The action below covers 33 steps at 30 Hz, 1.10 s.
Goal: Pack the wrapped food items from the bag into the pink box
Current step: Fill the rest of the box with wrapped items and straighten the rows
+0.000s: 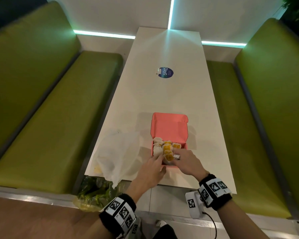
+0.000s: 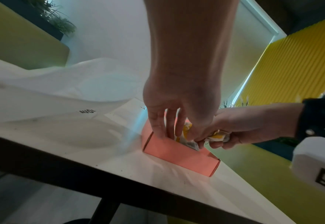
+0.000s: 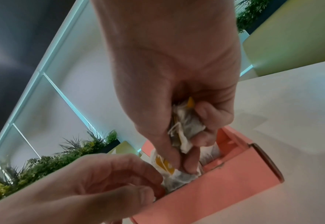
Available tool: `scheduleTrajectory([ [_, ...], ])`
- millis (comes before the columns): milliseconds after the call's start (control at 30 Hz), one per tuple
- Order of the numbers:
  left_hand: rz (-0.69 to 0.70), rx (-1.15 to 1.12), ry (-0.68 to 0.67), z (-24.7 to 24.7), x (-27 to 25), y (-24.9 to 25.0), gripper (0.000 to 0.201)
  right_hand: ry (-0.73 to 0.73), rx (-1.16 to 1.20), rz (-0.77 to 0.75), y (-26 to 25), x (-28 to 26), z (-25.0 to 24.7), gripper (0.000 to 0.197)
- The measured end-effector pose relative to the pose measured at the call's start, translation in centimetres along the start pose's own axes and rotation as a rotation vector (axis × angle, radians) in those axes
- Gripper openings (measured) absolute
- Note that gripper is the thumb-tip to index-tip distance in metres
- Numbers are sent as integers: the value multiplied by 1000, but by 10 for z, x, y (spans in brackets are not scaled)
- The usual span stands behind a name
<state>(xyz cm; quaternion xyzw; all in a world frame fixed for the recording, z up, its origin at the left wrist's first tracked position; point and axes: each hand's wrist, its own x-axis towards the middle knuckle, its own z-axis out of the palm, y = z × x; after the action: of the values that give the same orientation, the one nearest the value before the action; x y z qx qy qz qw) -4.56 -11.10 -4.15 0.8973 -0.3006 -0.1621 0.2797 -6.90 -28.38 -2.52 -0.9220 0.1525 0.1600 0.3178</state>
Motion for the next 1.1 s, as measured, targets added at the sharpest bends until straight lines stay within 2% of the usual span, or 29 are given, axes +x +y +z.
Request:
scheduleTrajectory([
  [100, 1, 18, 11, 8, 2, -3, 34, -45, -86, 47, -5, 6, -1, 4],
  [267, 20, 6, 30, 16, 1, -8, 55, -42, -115, 111, -10, 11, 4, 14],
  [367, 43, 1, 40, 20, 0, -11, 47, -6, -67, 164, -9, 12, 11, 27],
  [567, 58, 25, 64, 26, -1, -18, 33, 104, 14, 202, -13, 9, 18, 23],
  [733, 91, 57, 73, 27, -3, -21, 28, 147, -93, 179, -16, 9, 21, 27],
  [833, 93, 40, 67, 27, -3, -22, 29, 194, -171, 116, -20, 5, 25, 30],
  [933, 90, 18, 60, 27, -2, -23, 30, 226, -233, 42, -21, 2, 31, 20],
  [1100, 68, 10, 35, 27, -1, -24, 30, 233, -249, 21, -19, 0, 37, 13],
])
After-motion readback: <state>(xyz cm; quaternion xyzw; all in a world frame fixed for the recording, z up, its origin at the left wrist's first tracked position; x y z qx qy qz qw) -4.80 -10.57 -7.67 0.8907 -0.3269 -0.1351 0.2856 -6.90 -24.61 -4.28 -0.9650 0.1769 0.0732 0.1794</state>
